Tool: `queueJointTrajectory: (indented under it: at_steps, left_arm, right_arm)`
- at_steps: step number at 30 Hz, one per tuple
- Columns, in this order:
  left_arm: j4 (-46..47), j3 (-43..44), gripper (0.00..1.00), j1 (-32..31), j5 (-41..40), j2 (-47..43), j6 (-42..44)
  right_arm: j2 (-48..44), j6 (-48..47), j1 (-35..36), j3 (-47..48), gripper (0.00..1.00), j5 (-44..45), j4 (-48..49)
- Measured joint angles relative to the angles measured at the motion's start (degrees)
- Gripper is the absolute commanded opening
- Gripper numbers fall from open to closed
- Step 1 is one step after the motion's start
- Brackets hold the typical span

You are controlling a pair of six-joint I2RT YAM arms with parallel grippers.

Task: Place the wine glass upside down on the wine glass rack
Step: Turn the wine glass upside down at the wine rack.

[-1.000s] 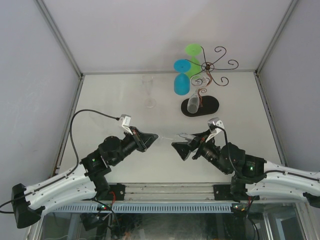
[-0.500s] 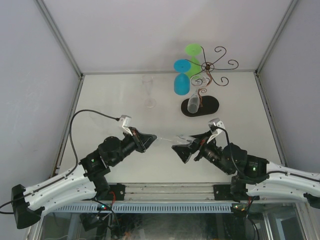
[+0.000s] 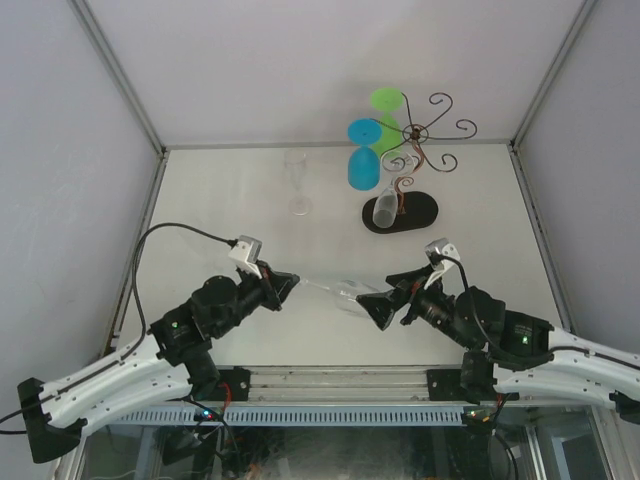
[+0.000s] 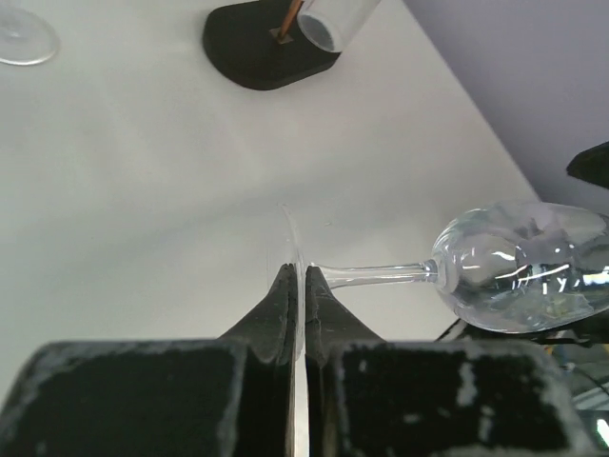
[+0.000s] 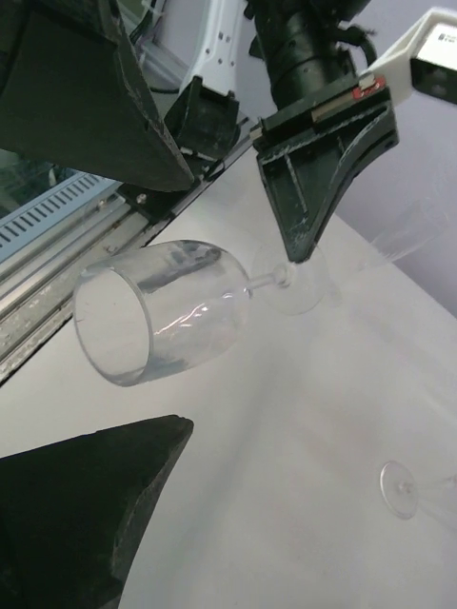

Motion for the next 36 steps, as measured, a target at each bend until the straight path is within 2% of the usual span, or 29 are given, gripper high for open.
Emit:
queueJointTrajectory:
  at_steps: [9, 19, 23, 29, 36]
  left_arm:
    - [-12.94, 10.14, 0.0, 0.07, -4.76, -0.76, 13.51]
    - [-22.27, 20.92, 0.0, 0.07, -7.3, 0.59, 30.88]
    - [-23.74, 22.75, 0.0, -0.26, -7.02, 2.67, 37.62]
    - [-23.76, 25.14, 0.0, -3.45, -4.22, 6.99, 45.88]
    - [-19.52, 27.19, 0.0, -8.35, -0.85, 13.94, 53.44]
  right_arm:
    - [6.32, -3.89, -6.6, 9.42, 0.98, -7.37, -11.13]
    - [17.16, -9.29, -18.8, 17.4, 0.77, -28.41, -15.85]
    - [18.64, -10.6, -22.16, 18.78, 0.69, -34.4, -15.04]
    - [20.57, -12.5, -24.61, 19.58, 0.62, -39.91, -12.13]
    - [22.99, -14.25, -25.68, 19.58, 0.53, -45.09, -10.95]
